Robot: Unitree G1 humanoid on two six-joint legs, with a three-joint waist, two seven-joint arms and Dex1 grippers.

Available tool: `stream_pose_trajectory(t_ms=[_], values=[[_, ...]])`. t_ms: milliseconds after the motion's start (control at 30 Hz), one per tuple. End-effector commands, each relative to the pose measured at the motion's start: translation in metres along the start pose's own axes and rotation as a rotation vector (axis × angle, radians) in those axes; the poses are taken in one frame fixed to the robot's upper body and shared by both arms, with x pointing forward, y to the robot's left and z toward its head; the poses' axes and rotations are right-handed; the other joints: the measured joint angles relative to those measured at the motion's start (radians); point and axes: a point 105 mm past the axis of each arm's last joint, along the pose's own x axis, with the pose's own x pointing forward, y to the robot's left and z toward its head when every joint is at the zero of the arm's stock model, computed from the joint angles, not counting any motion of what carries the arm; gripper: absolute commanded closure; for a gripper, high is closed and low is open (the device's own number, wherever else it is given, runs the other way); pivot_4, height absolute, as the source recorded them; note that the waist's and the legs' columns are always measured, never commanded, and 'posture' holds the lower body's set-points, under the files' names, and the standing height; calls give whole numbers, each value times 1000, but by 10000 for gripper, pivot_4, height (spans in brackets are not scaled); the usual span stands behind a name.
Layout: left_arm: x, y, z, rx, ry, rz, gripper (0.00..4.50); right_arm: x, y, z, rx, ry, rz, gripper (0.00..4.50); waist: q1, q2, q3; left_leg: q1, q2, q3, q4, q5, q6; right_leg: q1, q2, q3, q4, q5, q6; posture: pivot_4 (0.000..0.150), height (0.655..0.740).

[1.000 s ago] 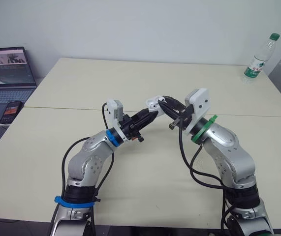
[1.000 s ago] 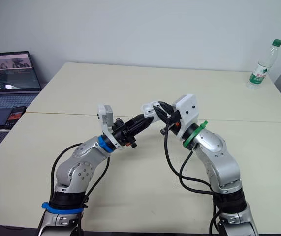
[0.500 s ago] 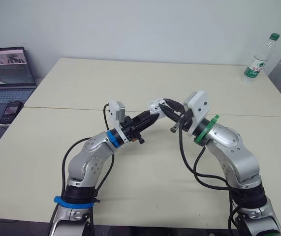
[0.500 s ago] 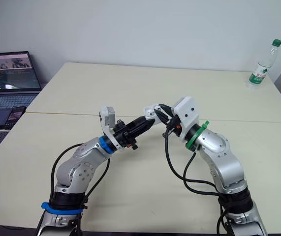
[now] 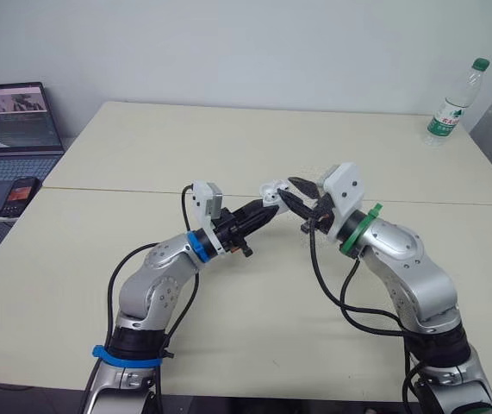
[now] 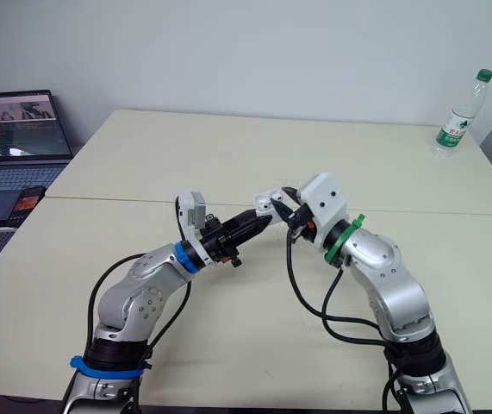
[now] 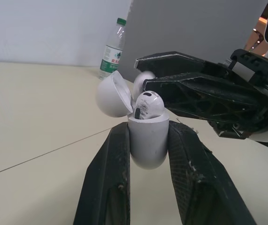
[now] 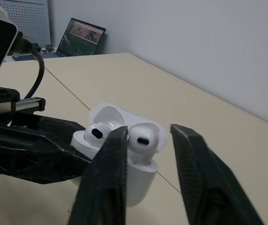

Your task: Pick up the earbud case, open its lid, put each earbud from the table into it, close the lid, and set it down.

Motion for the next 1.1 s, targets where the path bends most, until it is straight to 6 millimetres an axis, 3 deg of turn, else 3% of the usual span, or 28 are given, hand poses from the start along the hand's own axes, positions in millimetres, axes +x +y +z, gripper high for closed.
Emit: stream_pose_trajectory(t_ms=[33, 167, 400, 567, 700, 833, 933, 1100], values=[[5, -14, 23, 65, -90, -74, 37379, 1, 3, 0, 8, -2, 12, 15578, 0, 0, 0, 0, 0, 0, 0, 0, 0, 0, 0, 0, 0, 0, 0, 1500, 7400], [5, -14, 22, 63, -89, -73, 37379, 1, 1, 6, 15, -37, 6, 730, 0, 0, 0, 0, 0, 0, 0, 0, 0, 0, 0, 0, 0, 0, 0, 1500, 7400], [3, -13, 20, 77, -78, -73, 37379, -5, -6, 22, 74, -129, -5, 315, 0, 0, 0, 0, 0, 0, 0, 0, 0, 0, 0, 0, 0, 0, 0, 1500, 7400], [-2, -17, 13, 115, -31, -149, 37379, -17, -16, 36, 324, -157, 89, 315, 0, 0, 0, 0, 0, 0, 0, 0, 0, 0, 0, 0, 0, 0, 0, 1500, 7400], [-9, -27, 10, 72, -6, -287, 37379, -32, -18, 37, 529, -97, 235, 315, -1, 0, 0, 0, 1, 0, 0, 0, 0, 1, 0, 0, 0, 0, 0, 1500, 7400], [-9, -24, 7, 82, 26, -335, 37379, -40, -37, 24, 595, -44, 215, 315, -1, 0, 0, 0, 0, 0, 0, 0, 0, 1, 0, 0, -1, 0, 0, 1500, 7400], [-9, -26, 7, 79, 40, -380, 37379, -39, -52, 11, 627, 4, 149, 6896, -1, 0, 0, 0, 0, 1, 0, 0, 0, 1, 1, 1, -1, 0, 0, 1500, 7400], [-9, -30, 5, 70, 67, -458, 37379, -37, -45, -12, 628, 152, 173, 24861, -1, 0, 0, 0, 0, 1, 0, 0, 0, 1, 2, 1, -1, 0, 0, 1500, 7400]])
